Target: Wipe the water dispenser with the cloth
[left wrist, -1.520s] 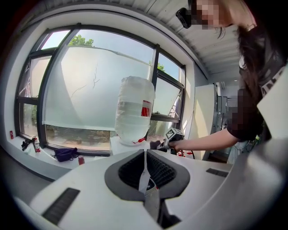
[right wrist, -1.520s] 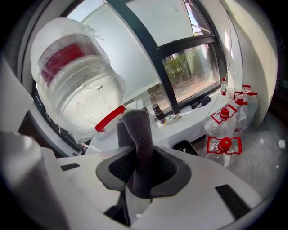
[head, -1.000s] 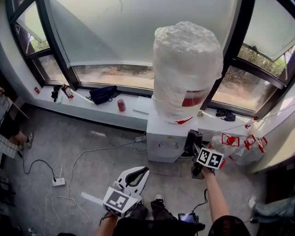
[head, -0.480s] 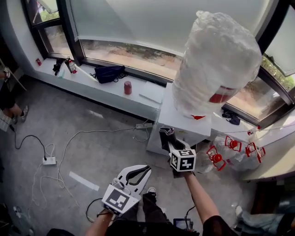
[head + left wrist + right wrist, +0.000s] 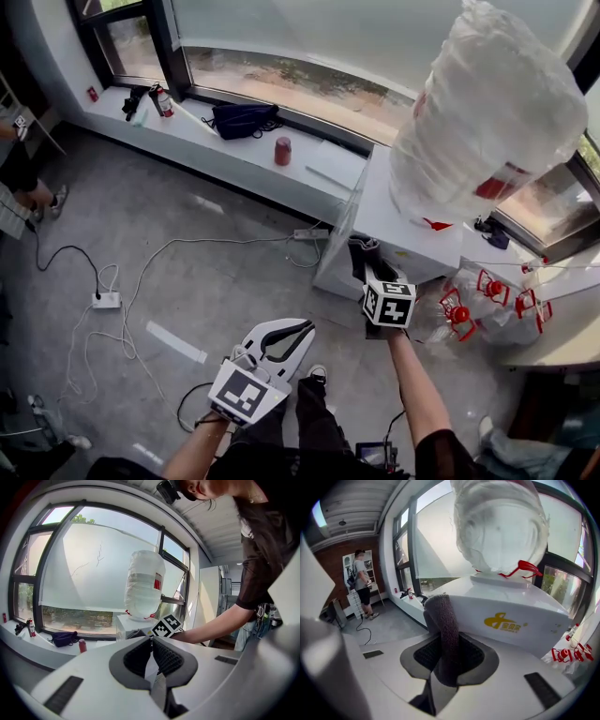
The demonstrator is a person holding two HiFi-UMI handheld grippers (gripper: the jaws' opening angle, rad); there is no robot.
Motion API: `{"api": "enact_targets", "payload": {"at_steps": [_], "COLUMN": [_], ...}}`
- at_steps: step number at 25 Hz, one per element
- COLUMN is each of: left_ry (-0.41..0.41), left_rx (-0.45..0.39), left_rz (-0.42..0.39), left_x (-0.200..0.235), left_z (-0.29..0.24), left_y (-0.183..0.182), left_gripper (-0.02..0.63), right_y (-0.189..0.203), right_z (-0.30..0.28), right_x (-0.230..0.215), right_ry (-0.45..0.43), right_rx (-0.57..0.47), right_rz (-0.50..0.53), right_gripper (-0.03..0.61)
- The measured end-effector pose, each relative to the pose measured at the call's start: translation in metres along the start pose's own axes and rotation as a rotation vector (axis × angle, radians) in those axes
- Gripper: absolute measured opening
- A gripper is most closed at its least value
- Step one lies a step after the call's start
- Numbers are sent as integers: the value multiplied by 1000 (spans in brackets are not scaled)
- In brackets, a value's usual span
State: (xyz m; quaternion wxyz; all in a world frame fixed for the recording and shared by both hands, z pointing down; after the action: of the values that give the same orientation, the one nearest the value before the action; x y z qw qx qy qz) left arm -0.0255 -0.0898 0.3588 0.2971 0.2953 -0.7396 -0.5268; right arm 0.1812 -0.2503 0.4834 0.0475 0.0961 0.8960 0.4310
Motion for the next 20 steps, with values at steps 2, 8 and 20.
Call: {"api": "enact_targets", "payload": {"at_steps": [2,8,20], "left_ry": [9,54,134], "left_rx": [-3,-4,16], "left_rz": [0,14,-13], "left_x": [-3,-16,-52], "left_z": [-2,-23,-61], "left_y": [0,10,8], "left_gripper": [21,21,21], "right_y": [6,24,55], "right_z": [4,24,70], "right_x": [-17,-74,-187], "right_ry": [31,121,275], "right_rx": [3,8,19], "right_rz": [-27,-65,-156], "right_gripper": [103,103,103]}}
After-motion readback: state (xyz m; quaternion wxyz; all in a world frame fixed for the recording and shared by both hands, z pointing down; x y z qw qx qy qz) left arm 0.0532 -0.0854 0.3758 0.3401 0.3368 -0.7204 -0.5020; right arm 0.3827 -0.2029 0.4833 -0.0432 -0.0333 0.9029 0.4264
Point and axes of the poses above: the fingertips, and each gripper's own axes: z backward along the fingers, x to its left, y out of its underside, the point moved 6 cm from there along z, backward along the fingers, and after that the axes turned 1 degree about y, right-handed, at the moved point
